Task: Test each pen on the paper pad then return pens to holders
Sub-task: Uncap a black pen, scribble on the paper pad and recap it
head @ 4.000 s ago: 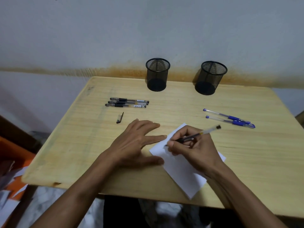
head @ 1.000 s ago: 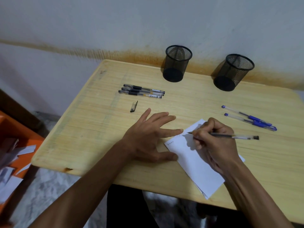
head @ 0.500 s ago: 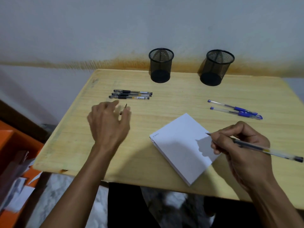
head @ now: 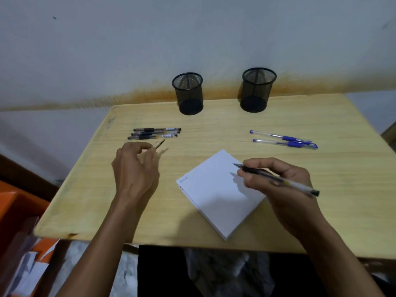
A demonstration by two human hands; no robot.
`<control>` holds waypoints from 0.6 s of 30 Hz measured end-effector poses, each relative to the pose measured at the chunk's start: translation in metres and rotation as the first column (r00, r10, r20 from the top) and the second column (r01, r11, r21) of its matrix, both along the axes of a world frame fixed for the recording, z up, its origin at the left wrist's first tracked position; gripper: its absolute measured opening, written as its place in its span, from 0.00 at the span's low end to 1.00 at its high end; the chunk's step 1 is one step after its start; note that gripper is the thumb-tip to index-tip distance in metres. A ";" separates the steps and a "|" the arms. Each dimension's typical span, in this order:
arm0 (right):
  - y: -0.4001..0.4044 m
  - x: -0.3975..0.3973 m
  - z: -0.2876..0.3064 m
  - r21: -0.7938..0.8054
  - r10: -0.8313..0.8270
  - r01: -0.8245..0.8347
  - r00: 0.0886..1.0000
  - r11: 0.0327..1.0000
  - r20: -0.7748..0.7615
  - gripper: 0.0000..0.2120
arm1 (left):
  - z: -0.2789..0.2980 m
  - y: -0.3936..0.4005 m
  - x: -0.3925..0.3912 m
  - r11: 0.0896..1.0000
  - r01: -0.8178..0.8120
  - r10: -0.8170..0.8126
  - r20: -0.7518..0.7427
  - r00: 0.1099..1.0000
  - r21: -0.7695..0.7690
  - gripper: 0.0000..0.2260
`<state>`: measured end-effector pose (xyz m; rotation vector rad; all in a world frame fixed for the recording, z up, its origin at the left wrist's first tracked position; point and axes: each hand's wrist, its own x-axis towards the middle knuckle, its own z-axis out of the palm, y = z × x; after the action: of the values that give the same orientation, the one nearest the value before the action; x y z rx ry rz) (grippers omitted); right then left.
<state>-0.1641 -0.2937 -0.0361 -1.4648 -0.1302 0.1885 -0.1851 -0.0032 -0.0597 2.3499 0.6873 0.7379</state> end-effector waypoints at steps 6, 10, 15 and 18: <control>0.010 0.009 0.034 -0.117 -0.035 0.062 0.975 0.991 0.221 0.09 | 0.025 -0.061 -0.005 0.885 0.457 -0.428 0.227 0.875 -0.092 0.03; 0.012 0.013 0.039 -0.161 -0.043 0.094 0.955 0.982 0.295 0.07 | 0.021 -0.073 -0.006 0.826 0.553 -0.513 0.261 0.818 -0.106 0.05; 0.012 0.011 0.033 -0.202 -0.031 0.096 0.953 0.975 0.301 0.08 | 0.018 -0.074 -0.008 0.799 0.594 -0.554 0.275 0.786 -0.088 0.05; 0.015 0.010 0.032 -0.226 -0.010 0.080 0.955 0.971 0.295 0.05 | 0.019 -0.073 -0.009 0.788 0.614 -0.584 0.280 0.762 -0.029 0.05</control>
<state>-0.1536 -0.2789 -0.0038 -1.7262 -0.3238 -0.0547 -0.1937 -0.0763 -0.0405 2.1169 -0.1515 0.6578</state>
